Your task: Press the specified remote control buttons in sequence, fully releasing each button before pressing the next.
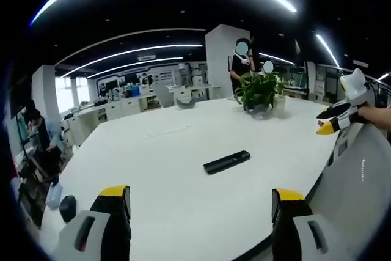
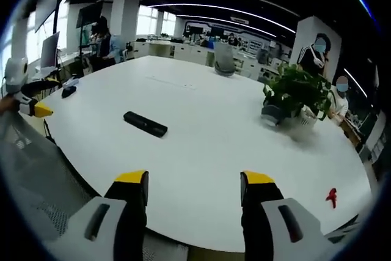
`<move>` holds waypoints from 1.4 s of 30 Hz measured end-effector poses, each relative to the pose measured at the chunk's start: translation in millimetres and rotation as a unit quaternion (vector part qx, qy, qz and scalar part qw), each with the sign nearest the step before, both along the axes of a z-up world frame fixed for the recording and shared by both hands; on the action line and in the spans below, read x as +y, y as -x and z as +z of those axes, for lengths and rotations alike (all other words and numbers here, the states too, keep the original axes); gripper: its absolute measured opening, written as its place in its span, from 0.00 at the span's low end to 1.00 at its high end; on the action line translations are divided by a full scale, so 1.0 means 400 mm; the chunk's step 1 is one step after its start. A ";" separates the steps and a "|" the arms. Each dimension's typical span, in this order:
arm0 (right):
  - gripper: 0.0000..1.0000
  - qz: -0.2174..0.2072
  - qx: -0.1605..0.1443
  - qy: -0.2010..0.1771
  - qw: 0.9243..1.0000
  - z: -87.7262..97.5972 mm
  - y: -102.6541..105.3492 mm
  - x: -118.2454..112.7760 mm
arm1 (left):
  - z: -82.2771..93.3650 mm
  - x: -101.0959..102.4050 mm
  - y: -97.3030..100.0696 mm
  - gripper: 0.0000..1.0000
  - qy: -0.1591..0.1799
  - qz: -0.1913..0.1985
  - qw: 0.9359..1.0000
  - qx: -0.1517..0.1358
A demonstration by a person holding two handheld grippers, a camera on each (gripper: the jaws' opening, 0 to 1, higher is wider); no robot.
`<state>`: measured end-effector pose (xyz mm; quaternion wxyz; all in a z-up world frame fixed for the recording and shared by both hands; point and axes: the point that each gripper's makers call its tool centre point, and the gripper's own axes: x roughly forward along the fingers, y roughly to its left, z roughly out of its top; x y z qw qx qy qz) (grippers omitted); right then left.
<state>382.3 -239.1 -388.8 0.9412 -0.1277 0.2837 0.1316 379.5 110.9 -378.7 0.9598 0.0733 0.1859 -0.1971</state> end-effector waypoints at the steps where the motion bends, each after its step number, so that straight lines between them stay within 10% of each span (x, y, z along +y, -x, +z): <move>1: 0.63 0.002 0.002 0.000 1.000 0.000 -0.002 0.002 | 0.004 0.000 -0.002 1.00 0.001 0.000 1.000 -0.002; 8: 0.62 0.003 0.001 -0.011 1.000 0.001 -0.004 -0.007 | -0.007 -0.037 0.003 1.00 0.068 -0.021 0.997 0.040; 17: 0.60 -0.016 0.010 -0.088 0.996 0.000 -0.013 -0.005 | 0.059 -0.119 -0.113 1.00 0.017 -0.143 0.989 0.025; 22: 0.59 0.032 0.010 -0.033 0.999 0.002 0.003 0.031 | -0.027 -0.153 -0.210 1.00 -0.052 -0.178 0.980 0.071; 29: 0.59 0.042 0.025 -0.023 0.999 -0.008 0.004 0.030 | -0.131 -0.258 -0.276 1.00 -0.114 -0.266 0.949 0.127; 39: 0.54 0.051 0.042 -0.034 0.997 -0.023 0.006 0.036 | -0.283 -0.342 -0.335 0.87 -0.187 -0.381 0.878 0.222; 42: 0.51 0.055 0.049 -0.041 0.996 -0.028 0.007 0.040 | -0.300 -0.352 -0.348 0.77 -0.190 -0.385 0.872 0.236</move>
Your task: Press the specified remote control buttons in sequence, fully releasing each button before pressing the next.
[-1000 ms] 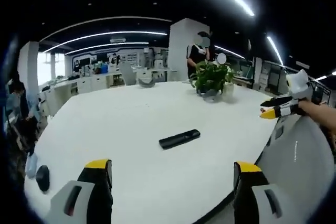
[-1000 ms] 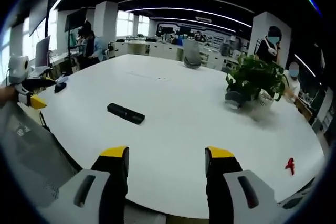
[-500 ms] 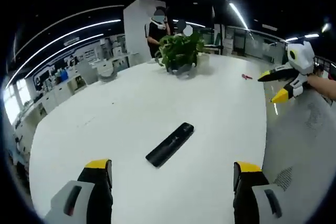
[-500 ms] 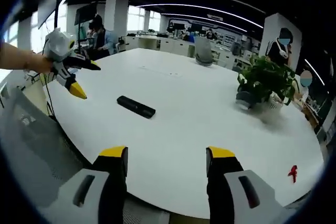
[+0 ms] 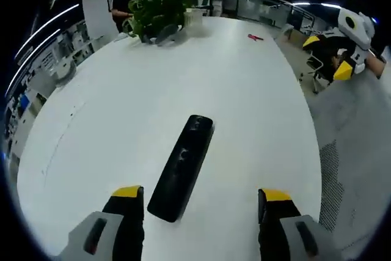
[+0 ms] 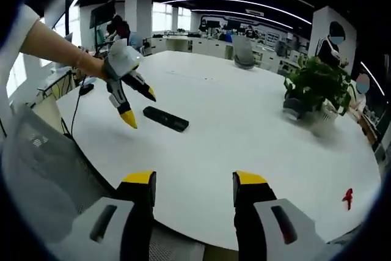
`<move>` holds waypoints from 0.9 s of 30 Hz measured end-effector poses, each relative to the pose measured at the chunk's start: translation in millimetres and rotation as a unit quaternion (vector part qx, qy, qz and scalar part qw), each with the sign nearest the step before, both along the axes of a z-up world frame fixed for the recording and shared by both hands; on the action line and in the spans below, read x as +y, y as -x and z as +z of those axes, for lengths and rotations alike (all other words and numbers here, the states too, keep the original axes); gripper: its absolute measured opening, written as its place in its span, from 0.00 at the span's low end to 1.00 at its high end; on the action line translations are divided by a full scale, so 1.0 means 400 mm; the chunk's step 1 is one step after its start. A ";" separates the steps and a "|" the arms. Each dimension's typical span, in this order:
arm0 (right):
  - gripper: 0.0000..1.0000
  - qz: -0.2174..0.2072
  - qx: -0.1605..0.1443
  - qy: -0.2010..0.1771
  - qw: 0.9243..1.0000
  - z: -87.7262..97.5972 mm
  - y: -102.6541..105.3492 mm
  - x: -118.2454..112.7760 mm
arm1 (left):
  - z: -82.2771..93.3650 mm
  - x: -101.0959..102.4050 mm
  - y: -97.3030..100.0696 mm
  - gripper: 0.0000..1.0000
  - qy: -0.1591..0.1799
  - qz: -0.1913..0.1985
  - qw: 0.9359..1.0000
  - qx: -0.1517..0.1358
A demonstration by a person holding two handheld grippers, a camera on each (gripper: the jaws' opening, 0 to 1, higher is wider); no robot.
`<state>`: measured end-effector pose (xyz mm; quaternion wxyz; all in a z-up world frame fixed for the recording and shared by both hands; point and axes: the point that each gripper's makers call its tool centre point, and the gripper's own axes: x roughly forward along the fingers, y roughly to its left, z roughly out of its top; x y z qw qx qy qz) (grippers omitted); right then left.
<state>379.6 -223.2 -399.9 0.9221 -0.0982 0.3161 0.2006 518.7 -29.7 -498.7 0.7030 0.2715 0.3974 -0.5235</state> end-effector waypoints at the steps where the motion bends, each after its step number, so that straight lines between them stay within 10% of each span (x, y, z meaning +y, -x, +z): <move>1: 0.49 0.001 0.004 -0.001 1.000 -0.002 0.000 0.000 | -0.008 0.000 -0.006 0.73 -0.009 -0.002 1.000 0.002; 16: 0.33 0.037 0.043 -0.032 0.998 -0.024 0.021 0.041 | -0.054 0.020 -0.066 0.26 -0.081 -0.057 0.995 -0.004; 27: 0.28 0.044 0.049 -0.034 0.997 -0.029 0.026 0.047 | -0.052 0.021 -0.031 0.24 -0.093 -0.077 0.992 -0.030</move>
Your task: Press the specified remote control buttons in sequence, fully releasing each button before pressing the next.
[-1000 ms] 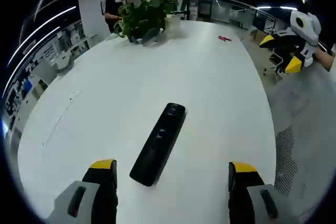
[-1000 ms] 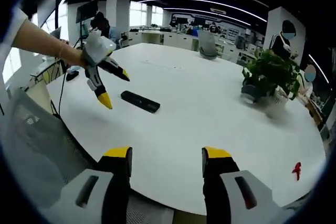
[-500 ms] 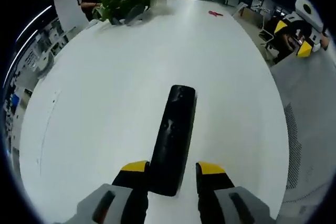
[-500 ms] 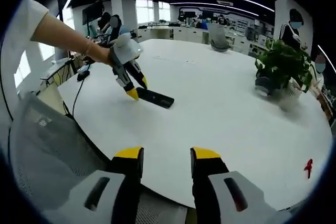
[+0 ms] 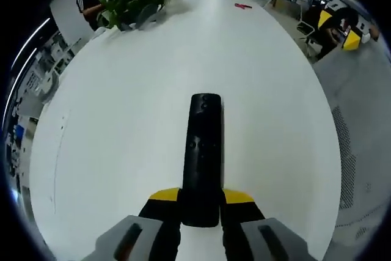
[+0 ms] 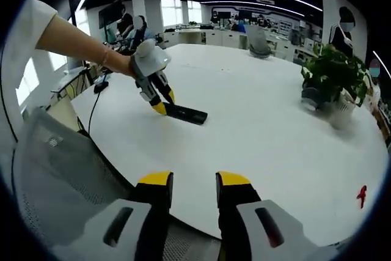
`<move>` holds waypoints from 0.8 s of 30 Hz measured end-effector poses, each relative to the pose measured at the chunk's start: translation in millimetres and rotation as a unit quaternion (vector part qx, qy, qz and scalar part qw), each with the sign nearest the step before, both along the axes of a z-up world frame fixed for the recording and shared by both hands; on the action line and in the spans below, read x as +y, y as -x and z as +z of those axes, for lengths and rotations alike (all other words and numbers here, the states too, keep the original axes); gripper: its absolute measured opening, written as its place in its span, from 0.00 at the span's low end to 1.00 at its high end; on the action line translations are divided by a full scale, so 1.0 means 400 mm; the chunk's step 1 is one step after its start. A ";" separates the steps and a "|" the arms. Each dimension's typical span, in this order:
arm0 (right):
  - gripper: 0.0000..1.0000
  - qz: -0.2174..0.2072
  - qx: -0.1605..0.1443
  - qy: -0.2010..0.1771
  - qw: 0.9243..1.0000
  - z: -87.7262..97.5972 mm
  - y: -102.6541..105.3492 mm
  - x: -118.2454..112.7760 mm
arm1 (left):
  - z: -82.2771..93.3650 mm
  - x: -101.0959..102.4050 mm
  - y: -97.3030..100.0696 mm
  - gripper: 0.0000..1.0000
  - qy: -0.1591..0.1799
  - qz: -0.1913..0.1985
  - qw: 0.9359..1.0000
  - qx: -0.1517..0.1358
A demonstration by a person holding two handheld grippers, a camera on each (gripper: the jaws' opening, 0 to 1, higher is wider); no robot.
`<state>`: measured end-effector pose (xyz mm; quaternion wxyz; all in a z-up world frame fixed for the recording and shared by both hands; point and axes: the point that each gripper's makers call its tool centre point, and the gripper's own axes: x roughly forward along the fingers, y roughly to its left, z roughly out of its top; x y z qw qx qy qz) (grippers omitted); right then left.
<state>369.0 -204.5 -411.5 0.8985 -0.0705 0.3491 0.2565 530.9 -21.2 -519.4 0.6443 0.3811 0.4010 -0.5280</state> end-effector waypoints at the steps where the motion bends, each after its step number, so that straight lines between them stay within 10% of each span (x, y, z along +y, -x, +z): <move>1: 0.28 0.002 -0.001 -0.001 1.000 0.000 0.000 0.002 | 0.000 0.001 0.004 0.24 -0.001 0.000 1.000 0.000; 24: 0.24 0.028 0.001 0.018 0.999 -0.007 0.013 0.016 | 0.002 0.001 0.250 0.24 0.037 -0.020 0.998 0.037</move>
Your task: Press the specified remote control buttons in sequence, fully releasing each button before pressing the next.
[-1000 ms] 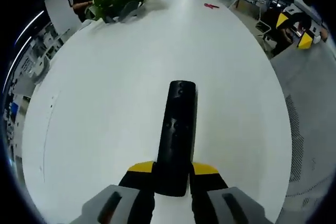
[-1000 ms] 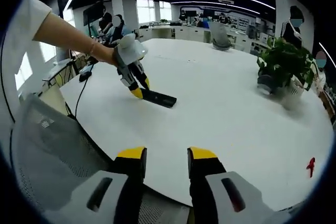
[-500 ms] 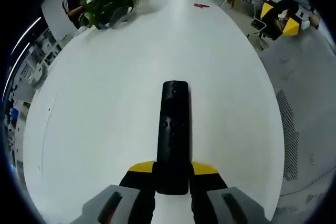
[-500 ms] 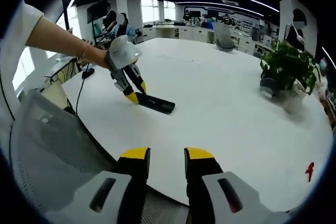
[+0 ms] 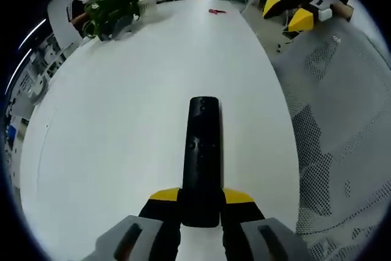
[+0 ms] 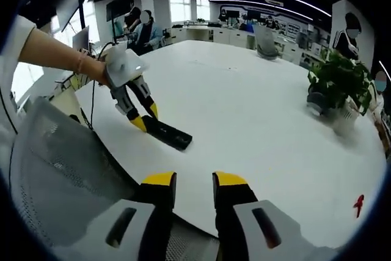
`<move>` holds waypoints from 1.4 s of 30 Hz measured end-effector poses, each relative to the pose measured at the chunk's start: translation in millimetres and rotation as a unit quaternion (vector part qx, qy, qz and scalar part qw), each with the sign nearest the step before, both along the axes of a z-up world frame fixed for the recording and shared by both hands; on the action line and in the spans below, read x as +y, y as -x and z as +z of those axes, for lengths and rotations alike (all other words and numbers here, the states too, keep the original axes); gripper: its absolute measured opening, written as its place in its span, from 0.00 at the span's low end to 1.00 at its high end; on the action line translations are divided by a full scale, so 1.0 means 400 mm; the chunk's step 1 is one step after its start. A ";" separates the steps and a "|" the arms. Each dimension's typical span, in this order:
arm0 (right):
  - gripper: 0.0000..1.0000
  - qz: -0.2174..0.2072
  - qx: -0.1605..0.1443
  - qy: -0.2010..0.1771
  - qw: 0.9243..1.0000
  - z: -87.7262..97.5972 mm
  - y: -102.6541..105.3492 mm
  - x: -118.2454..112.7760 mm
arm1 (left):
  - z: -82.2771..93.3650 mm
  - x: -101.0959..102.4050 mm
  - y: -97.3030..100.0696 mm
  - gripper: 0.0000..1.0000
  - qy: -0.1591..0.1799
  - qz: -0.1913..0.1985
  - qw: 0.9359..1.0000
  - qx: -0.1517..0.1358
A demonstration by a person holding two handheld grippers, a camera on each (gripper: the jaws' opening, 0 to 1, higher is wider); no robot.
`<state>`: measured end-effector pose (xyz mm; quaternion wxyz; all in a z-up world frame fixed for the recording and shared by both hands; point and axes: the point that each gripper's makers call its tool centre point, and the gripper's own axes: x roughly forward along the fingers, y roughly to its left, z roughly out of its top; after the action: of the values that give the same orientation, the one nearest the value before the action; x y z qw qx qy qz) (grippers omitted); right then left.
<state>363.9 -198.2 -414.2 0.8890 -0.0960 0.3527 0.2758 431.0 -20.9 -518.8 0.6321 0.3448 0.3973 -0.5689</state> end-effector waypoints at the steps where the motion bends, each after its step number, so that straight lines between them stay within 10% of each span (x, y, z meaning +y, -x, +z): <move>1: 0.24 0.001 0.000 0.000 1.000 0.000 0.000 0.000 | 0.000 0.000 0.010 0.24 0.000 -0.002 1.000 0.001; 29: 0.20 0.041 -0.001 0.027 0.999 -0.011 0.016 0.016 | 0.000 -0.006 0.175 0.24 0.010 0.015 1.000 0.002; 42: 0.18 0.097 0.076 0.043 0.991 -0.063 0.072 0.048 | 0.000 0.002 0.217 0.24 0.028 -0.030 0.999 -0.010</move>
<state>335.1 -179.0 -439.5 0.8236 -0.1461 0.4201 0.3518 344.1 -19.9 -518.7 0.6285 0.3444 0.3642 -0.5948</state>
